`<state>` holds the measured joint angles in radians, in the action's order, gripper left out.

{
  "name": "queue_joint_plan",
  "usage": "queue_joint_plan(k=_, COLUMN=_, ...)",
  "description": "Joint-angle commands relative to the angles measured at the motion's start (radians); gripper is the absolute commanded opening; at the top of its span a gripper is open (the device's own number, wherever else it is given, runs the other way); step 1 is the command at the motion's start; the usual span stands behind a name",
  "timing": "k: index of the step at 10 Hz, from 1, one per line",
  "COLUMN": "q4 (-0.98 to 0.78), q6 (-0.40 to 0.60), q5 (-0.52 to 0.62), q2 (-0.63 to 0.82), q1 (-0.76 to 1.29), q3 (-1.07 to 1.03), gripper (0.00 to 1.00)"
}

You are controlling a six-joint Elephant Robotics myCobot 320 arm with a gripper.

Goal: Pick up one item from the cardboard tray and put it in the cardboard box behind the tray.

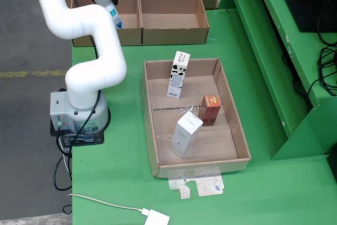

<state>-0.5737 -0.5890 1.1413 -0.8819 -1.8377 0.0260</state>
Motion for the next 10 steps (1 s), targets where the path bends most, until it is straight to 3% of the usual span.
queue_joint_plan(k=1, q4=0.0, q6=0.015, q5=0.016, q2=0.004, q1=0.042, q3=-0.026, gripper=0.0)
queue_joint_plan(k=10, q4=0.011, q6=0.025, q5=0.021, q2=-0.009, q1=0.053, q3=-0.026, gripper=0.0)
